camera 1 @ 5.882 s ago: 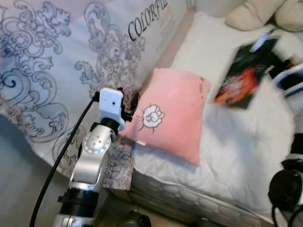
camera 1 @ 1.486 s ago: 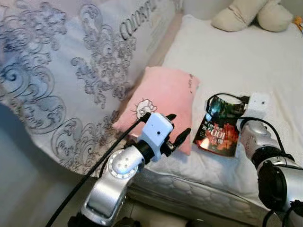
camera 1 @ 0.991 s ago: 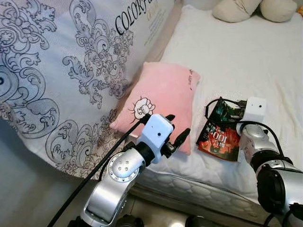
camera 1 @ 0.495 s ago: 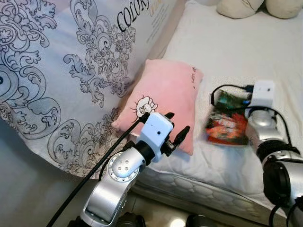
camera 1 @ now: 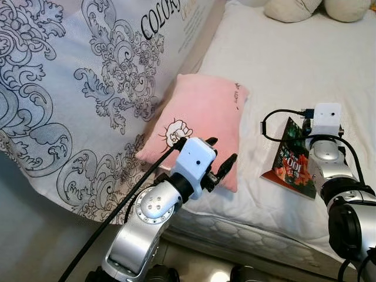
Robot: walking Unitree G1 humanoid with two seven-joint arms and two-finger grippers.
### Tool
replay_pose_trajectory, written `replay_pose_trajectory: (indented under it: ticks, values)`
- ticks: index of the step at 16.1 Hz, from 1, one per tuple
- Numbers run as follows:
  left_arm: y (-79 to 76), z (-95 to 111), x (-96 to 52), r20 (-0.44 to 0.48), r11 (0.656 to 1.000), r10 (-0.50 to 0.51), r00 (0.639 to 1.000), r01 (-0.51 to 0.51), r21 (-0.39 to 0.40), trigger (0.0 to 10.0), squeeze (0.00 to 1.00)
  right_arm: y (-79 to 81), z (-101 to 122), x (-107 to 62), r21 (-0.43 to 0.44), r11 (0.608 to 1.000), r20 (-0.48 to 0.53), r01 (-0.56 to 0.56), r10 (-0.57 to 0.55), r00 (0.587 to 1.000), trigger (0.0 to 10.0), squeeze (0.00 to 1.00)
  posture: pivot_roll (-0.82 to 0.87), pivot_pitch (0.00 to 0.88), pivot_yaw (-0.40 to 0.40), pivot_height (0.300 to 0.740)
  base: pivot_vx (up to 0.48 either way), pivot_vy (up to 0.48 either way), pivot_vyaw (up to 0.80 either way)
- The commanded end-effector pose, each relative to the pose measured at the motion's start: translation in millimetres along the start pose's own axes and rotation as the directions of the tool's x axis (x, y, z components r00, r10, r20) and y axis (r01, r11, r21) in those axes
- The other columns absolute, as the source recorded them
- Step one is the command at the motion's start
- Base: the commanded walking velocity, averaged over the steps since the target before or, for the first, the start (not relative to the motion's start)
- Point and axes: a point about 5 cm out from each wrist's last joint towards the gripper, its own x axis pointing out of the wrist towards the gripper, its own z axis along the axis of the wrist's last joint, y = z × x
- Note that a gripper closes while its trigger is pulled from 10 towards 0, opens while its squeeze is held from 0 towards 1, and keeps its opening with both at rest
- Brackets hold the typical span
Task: Clean up the room
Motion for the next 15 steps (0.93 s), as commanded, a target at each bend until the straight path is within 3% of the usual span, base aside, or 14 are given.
replay_pose_trajectory:
  ticks: [1, 2, 4, 6, 8, 9, 10, 11, 12, 13, 14, 15]
  values:
    - [12.9, -3.0, 1.5, -0.021, 0.997, 0.074, 0.997, -0.074, 0.018, 10.0, 0.0, -7.2, 8.9, -0.2, 0.015, 0.999, 0.097, 0.043, -0.045, 0.994, 10.0, 0.0, 0.02, 0.094, 0.075, 0.74, 0.0, 0.0, 0.0]
    - [18.2, -3.7, 2.5, -0.022, 0.994, 0.102, 0.995, -0.101, 0.046, 10.0, 0.0, -12.9, 11.0, -1.7, 0.035, 0.997, 0.147, 0.067, -0.071, 0.987, 10.0, 0.0, 0.01, 0.085, 0.069, 0.74, 0.0, 0.0, 0.0]
    - [27.1, -5.2, 2.2, -0.017, 0.989, 0.145, 0.989, -0.144, 0.026, 10.0, 0.0, -21.1, 4.6, -9.7, 0.03, 0.994, 0.217, 0.101, -0.106, 0.971, 10.0, 0.0, -0.02, 0.061, 0.057, 0.74, 0.0, 0.0, 0.0]
    - [41.5, -16.2, 2.4, -0.041, 0.975, 0.217, 0.975, -0.218, -0.028, 10.0, 0.0, -34.9, -32.9, -44.8, -0.005, 0.983, 0.218, 0.185, -0.179, 0.959, 10.0, 0.0, -0.09, 0.01, 0.051, 0.74, 0.0, 0.0, 0.0]
    - [48.3, -25.5, 2.5, -0.067, 0.966, 0.254, 0.965, -0.257, -0.039, 10.0, 0.0, -35.0, -55.9, -67.7, -0.035, 0.982, 0.181, 0.187, -0.178, 0.967, 10.0, 0.0, -0.12, 0.0, 0.048, 0.74, 0.0, 0.0, 0.0]
    - [50.8, -34.4, -1.0, -0.086, 0.961, 0.272, 0.958, -0.275, -0.023, 10.0, 0.0, -29.6, -73.8, -85.9, -0.042, 0.988, 0.132, 0.15, -0.143, 0.981, 10.0, 0.0, -0.13, 0.0, 0.045, 0.74, 0.0, 0.0, 0.0]
    - [51.5, -38.0, -2.3, -0.093, 0.959, 0.279, 0.956, -0.282, -0.022, 10.0, 0.0, -27.7, -79.0, -91.8, -0.042, 0.99, 0.116, 0.138, -0.132, 0.984, 10.0, 0.0, -0.14, 0.0, 0.041, 0.74, 0.0, 0.0, 0.0]
    - [50.4, -52.2, -16.1, -0.134, 0.944, 0.317, 0.939, -0.326, -0.049, 10.0, 0.0, -22.0, -89.5, -118.5, -0.069, 0.995, 0.085, 0.075, -0.069, 0.994, 10.0, 0.0, -0.15, 0.0, 0.029, 0.74, 0.0, 0.0, 0.0]
    - [52.0, -73.8, -35.5, -0.189, 0.927, 0.36, 0.914, -0.374, -0.042, 10.0, 0.0, -16.6, -92.5, -144.5, 0.018, 0.999, 0.055, -0.028, 0.027, 0.998, 10.0, 0.0, -0.15, 0.0, 0.022, 0.74, 0.0, 0.0, 0.0]
    - [53.2, -81.0, -41.2, -0.207, 0.921, 0.374, 0.904, -0.389, -0.035, 10.0, 0.0, -14.5, -91.5, -150.3, 0.081, 0.994, 0.054, -0.069, 0.065, 0.996, 10.0, 0.0, -0.15, 0.0, 0.022, 0.74, 0.0, 0.0, 0.0]
    - [58.2, -92.2, -49.3, -0.222, 0.899, 0.414, 0.883, -0.434, -0.052, 10.0, 0.0, -8.1, -77.8, -154.3, 0.14, 0.977, 0.131, -0.159, 0.141, 0.981, 10.0, 0.0, -0.16, 0.0, 0.017, 0.74, 0.0, 0.0, 0.0]
    - [61.6, -95.9, -47.9, -0.222, 0.884, 0.44, 0.87, -0.464, -0.067, 10.0, 0.0, -3.7, -74.6, -148.2, 0.166, 0.969, 0.138, -0.184, 0.162, 0.977, 10.0, 0.0, -0.16, 0.0, 0.013, 0.74, 0.0, -0.48, 0.0]
